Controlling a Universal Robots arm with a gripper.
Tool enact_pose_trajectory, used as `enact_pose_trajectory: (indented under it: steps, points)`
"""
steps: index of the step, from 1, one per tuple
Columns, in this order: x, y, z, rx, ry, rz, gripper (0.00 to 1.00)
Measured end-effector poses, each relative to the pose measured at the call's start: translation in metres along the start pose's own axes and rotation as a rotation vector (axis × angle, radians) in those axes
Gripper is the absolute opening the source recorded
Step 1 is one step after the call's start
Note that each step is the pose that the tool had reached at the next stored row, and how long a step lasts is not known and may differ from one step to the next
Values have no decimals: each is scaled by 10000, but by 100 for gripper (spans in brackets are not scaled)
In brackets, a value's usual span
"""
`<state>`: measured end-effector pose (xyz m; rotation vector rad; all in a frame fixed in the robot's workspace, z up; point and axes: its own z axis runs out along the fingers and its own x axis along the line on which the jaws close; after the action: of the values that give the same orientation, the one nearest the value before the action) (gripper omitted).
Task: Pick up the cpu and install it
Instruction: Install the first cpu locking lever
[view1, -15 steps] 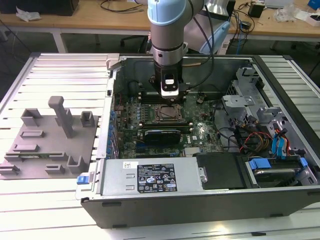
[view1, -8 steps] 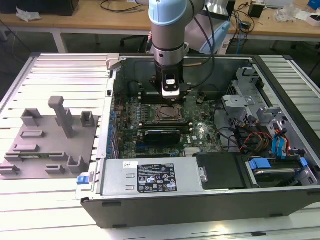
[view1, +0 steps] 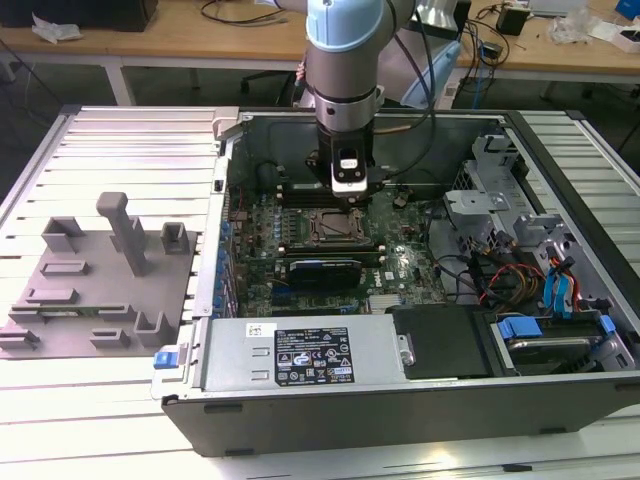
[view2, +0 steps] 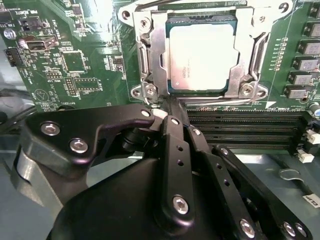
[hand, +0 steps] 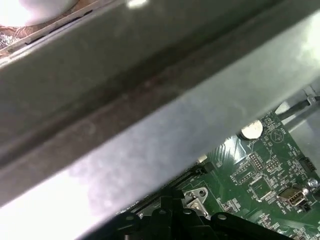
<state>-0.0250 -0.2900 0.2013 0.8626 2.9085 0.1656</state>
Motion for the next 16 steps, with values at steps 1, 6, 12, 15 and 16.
enact_pose_trajectory:
  steps: [1, 6, 12, 15, 16]
  points:
    - [-2, 2, -17, 2, -5, -4, 11]
    - [-7, 12, -111, 13, 2, 0, 11]
    - [-21, 39, -306, 17, 1, 6, 11]
    - [-23, 42, -337, 28, -7, 7, 11]
    - [-24, 40, -339, 33, -11, 8, 11]
